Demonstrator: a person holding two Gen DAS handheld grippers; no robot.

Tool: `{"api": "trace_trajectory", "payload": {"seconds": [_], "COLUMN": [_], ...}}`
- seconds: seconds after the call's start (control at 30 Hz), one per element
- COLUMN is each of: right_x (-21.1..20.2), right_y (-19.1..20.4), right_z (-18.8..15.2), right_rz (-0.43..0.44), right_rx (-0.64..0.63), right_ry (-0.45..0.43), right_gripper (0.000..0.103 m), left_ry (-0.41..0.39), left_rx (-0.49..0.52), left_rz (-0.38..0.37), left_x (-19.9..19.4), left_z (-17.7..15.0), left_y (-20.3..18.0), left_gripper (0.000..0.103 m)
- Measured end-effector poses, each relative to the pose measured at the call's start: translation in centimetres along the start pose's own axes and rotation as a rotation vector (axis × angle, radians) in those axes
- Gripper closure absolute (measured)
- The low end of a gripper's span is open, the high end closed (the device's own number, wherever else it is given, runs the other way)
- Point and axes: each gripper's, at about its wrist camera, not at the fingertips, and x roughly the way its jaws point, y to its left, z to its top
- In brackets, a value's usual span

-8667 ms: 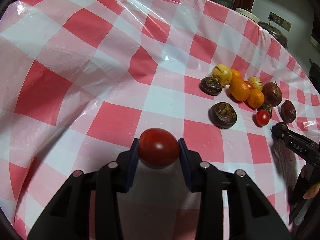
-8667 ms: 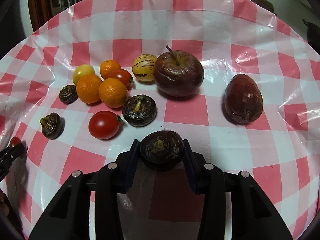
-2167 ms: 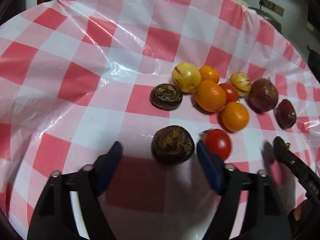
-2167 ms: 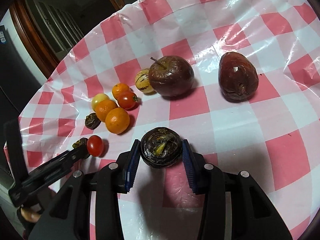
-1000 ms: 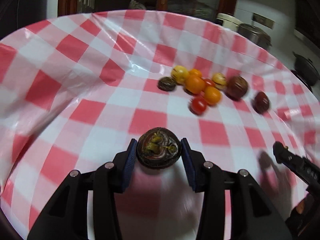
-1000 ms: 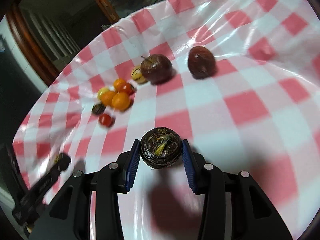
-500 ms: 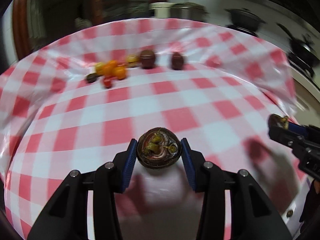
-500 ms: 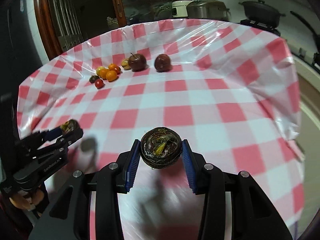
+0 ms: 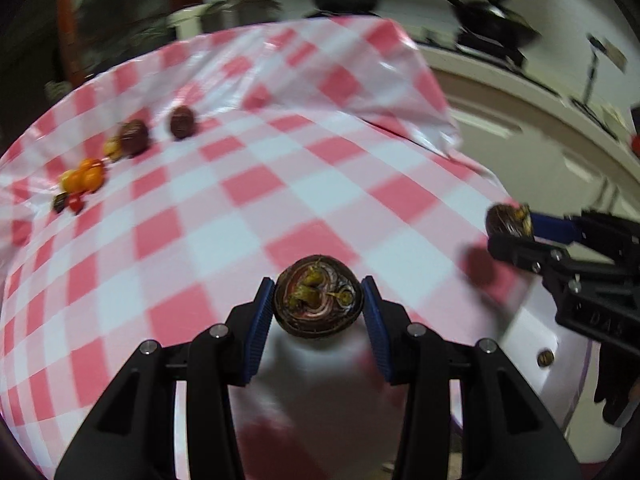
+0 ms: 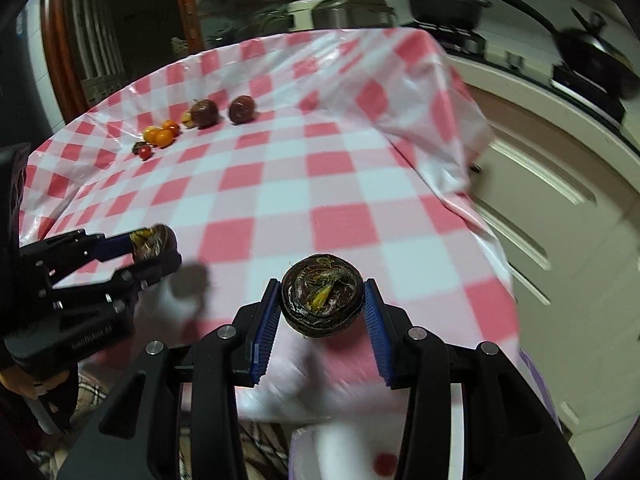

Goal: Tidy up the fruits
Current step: 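Carry both dark brown fruits with both tools over the white box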

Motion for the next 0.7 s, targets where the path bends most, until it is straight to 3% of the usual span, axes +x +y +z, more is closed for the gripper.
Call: {"api": "trace_trajectory", "payload": {"seconds": [0.2,0.43,0.53,0.7], "right_x": [-3.3,-4.3,-3.1,-0.5], "right_y": [-3.7,-11.8,-14.7,-16.5], "right_z": [-4.1,-12.4,-15.8,-18.6], "right_rz": [-0.066,-0.133,-0.162,-0.18], "right_rx": [0.017,0.25,0.357,0.416], "right_ry": [-0.025,0.043,0.113,0.204], "right_gripper": [0.061,0.061,0.061,0.061], "left_ry": [-0.023,0.016,0.06,0.184], "left_rx": [0.157,0.347,0.432,0.566], "left_rz": [-0.088,-0.2,-0.256,-0.325], "left_x": [-0.9,-0.1,1.0,4.8], "left_z": [-0.1,-1.4,-2.6,-5.6], "left_y": [-6.3,-13.7,-17.0,-21.7], "left_gripper": [0.059,0.059,0.059,0.059]}}
